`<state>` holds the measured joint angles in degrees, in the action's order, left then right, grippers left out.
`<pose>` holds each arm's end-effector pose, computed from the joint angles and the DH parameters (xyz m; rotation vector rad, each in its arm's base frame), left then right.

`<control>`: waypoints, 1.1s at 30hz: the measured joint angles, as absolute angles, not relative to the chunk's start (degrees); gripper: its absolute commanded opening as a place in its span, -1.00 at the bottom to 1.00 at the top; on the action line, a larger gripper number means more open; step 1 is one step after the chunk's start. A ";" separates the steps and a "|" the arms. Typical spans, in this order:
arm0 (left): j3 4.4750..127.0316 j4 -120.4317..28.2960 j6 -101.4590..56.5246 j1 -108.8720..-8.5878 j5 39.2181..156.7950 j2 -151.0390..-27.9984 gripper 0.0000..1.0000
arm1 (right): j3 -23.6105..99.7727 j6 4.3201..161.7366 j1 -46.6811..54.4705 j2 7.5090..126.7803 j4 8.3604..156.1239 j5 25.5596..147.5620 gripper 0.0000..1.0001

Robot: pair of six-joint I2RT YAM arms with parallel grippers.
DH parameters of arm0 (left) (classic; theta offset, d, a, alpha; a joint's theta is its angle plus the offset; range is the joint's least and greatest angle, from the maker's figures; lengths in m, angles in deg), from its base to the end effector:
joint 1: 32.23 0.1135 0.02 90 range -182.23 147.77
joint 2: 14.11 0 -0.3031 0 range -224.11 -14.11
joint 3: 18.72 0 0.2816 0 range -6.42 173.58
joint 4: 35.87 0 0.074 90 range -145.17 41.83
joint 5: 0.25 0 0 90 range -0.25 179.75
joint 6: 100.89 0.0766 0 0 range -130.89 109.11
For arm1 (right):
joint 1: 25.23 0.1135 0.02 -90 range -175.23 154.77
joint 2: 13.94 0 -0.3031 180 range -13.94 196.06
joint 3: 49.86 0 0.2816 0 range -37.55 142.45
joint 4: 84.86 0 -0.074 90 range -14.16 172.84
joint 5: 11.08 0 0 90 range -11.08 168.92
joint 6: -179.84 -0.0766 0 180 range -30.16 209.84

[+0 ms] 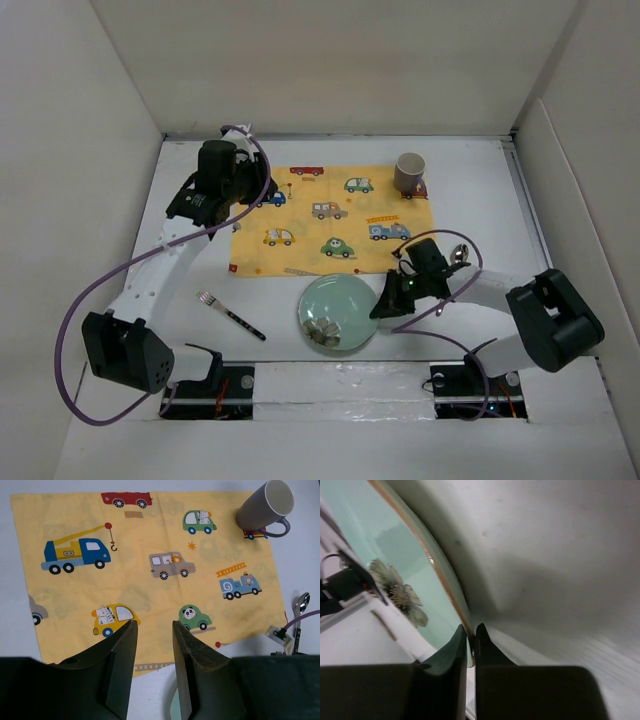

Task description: Set the dinner table for one person

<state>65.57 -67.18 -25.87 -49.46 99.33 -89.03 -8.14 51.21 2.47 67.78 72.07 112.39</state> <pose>0.3379 -0.1181 0.3961 0.1511 1.9803 -0.5311 0.2057 0.1557 0.1095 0.0675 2.8717 1.0964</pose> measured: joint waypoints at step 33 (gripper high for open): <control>62.31 -66.50 -26.44 -49.46 100.36 -81.75 -0.36 | 35.29 38.53 -2.95 95.99 73.06 99.19 -0.85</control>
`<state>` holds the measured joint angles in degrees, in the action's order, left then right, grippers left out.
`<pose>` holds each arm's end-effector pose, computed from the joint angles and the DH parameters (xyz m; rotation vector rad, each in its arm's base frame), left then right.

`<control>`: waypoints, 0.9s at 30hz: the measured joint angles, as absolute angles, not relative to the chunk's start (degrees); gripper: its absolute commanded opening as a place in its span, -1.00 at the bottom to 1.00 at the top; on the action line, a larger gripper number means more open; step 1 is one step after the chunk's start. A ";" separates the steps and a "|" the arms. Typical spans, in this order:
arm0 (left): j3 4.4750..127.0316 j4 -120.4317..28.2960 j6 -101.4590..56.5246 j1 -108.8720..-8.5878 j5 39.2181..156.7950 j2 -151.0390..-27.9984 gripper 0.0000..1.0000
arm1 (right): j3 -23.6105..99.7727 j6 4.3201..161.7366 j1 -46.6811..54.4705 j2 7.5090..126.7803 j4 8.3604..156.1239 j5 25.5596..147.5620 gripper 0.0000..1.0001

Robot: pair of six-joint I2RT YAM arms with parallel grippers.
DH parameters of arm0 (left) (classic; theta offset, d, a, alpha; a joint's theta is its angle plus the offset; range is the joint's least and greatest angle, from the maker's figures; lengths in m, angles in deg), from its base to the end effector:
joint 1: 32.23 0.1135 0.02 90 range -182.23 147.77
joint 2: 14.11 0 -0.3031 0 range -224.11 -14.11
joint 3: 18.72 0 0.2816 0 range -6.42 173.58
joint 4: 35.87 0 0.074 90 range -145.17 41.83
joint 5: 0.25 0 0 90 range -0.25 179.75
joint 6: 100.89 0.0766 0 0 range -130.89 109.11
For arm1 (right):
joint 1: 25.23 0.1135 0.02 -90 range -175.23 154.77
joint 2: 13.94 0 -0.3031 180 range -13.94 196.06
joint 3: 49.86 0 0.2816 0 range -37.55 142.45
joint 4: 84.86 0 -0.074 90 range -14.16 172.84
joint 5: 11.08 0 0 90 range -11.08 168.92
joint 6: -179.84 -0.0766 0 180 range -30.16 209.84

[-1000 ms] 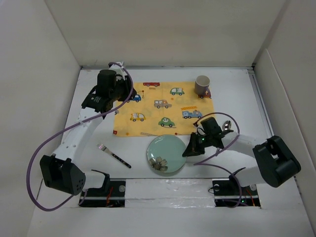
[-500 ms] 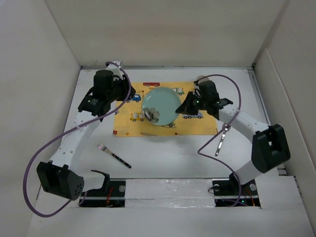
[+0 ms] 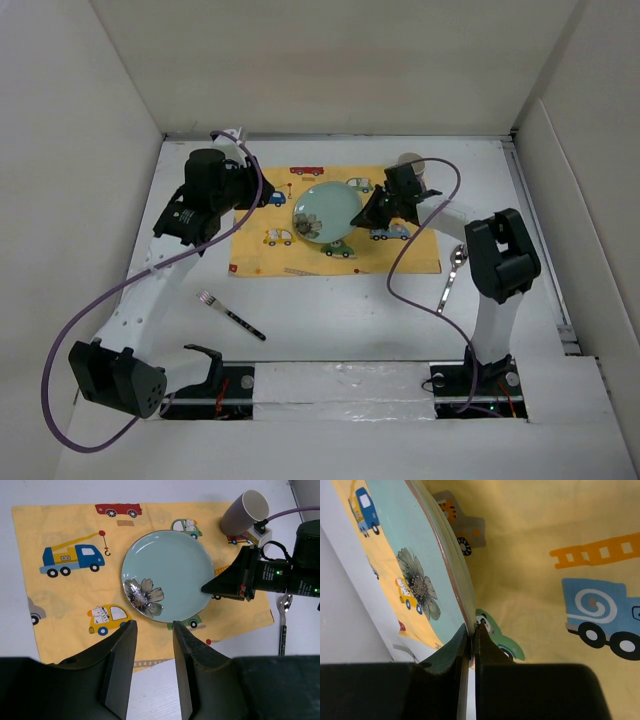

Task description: Set the dinner table for one person

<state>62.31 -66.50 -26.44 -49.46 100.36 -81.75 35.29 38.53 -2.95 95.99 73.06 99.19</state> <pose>0.3026 -0.1086 0.4148 0.1579 1.8990 -0.5646 0.4329 0.2061 0.1740 0.4684 2.5339 0.9766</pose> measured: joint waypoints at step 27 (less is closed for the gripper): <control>71.32 -66.76 -29.91 -49.46 99.99 -81.55 -1.00 | 32.77 53.33 7.11 77.00 61.10 90.47 -1.00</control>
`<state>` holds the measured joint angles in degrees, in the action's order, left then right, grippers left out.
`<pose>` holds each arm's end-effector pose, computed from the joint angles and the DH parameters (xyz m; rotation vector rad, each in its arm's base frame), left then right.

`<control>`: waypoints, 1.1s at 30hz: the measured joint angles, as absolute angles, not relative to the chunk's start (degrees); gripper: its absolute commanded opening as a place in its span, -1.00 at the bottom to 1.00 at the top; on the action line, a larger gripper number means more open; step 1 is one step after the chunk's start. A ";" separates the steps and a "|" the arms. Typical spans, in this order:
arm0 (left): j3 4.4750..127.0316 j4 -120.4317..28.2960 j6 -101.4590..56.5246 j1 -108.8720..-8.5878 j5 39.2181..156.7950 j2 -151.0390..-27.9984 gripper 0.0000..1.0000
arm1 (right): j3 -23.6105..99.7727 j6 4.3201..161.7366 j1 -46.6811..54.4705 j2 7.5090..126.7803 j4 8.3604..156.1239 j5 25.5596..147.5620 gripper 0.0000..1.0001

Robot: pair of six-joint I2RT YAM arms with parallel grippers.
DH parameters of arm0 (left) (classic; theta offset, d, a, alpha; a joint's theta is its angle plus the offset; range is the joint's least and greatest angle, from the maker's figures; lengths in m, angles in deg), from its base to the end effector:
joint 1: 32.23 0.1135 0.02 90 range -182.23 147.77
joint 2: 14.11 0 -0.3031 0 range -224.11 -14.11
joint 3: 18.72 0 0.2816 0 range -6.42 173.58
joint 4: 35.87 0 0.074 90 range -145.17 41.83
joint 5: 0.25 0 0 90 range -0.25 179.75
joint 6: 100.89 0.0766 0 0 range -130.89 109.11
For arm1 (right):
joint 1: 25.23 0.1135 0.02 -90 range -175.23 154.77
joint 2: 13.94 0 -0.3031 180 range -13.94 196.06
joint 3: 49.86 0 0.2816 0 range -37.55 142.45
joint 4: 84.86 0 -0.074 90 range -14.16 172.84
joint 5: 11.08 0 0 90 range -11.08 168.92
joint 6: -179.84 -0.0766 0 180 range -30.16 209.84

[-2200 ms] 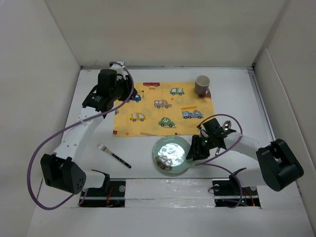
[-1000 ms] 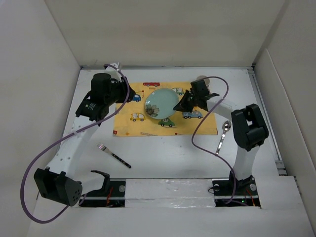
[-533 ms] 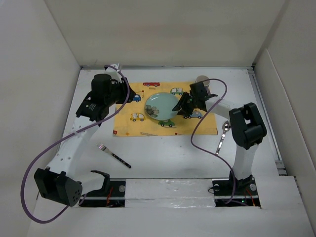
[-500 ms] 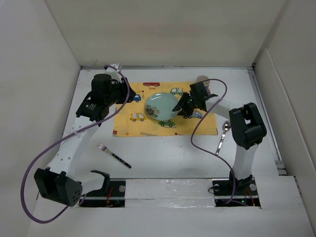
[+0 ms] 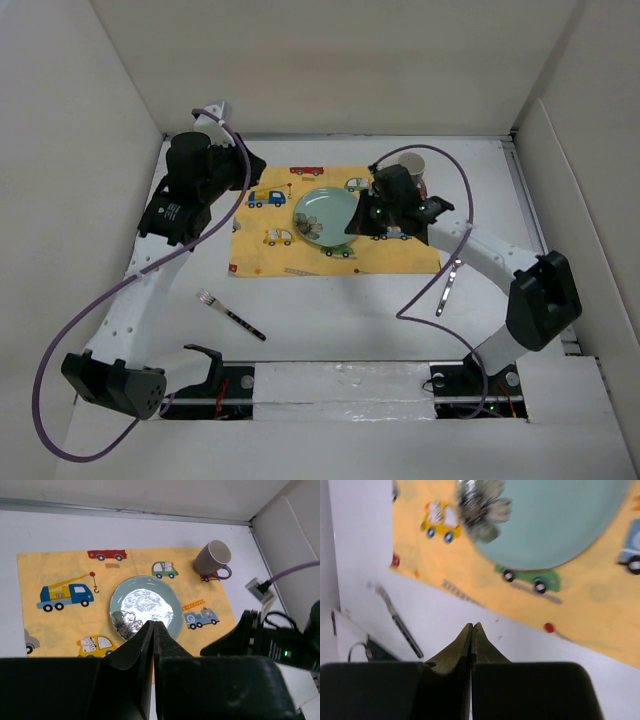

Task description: Set the dinner table for one person

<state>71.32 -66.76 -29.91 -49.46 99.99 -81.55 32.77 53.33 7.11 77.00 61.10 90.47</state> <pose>0.2935 -0.1053 0.4801 0.1081 1.7496 -0.6190 0.3414 0.2343 0.2755 -0.0201 2.4433 0.8130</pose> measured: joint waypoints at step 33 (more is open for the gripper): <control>77.70 -77.30 -40.12 -49.46 92.64 -67.04 -0.32 | 69.45 71.38 51.39 119.29 57.23 66.54 -1.00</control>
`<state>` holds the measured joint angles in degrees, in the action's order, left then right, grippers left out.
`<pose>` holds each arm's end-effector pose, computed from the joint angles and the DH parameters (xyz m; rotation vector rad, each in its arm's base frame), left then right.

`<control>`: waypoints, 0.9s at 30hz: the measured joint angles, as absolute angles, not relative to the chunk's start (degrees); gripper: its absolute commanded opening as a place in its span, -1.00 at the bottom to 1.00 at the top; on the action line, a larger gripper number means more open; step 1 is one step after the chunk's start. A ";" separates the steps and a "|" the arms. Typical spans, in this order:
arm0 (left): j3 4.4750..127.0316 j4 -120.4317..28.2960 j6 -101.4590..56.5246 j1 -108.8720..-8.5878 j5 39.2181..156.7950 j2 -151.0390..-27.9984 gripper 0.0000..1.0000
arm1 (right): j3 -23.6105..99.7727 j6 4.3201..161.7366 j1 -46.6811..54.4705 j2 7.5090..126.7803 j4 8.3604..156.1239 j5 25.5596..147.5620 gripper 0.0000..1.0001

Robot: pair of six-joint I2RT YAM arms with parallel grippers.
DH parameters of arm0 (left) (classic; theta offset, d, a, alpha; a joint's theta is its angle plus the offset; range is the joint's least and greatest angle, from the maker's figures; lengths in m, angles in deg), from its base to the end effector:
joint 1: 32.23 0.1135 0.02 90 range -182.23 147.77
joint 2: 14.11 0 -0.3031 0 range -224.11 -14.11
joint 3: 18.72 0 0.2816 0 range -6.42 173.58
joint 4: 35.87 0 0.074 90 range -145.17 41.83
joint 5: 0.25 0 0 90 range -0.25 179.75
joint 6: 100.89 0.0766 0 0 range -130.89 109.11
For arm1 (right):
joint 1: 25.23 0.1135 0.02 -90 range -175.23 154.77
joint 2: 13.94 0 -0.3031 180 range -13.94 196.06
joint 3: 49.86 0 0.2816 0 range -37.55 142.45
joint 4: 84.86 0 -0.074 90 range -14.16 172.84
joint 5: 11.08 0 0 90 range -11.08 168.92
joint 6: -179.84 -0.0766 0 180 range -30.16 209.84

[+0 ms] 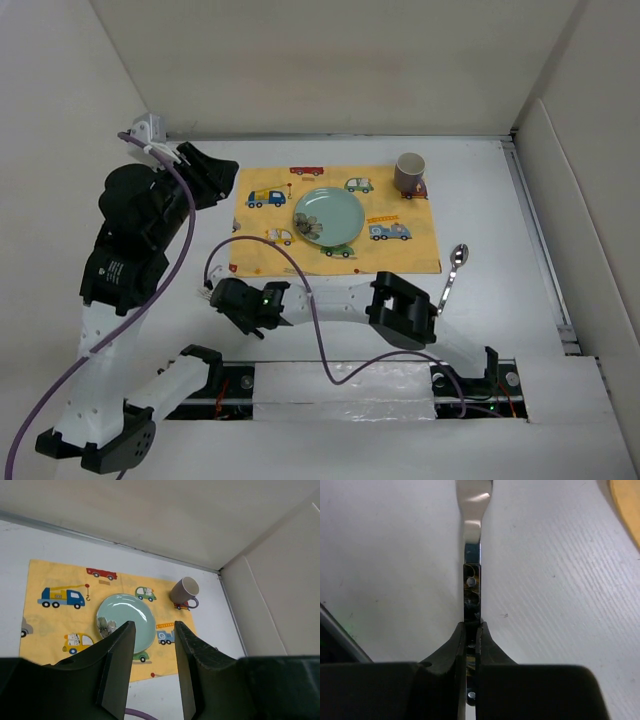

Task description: Set the dinner table for one person

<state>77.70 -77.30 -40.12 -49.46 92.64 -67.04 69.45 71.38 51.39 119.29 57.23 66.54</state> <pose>0.1822 -0.0606 0.5546 -0.1236 1.5698 -0.6801 0.1532 0.5730 0.1496 -1.1334 2.2310 0.4552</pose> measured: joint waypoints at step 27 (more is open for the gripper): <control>57.02 -77.93 -39.79 -52.66 85.47 -60.20 -0.14 | 85.49 45.66 25.03 119.38 50.22 64.35 -1.00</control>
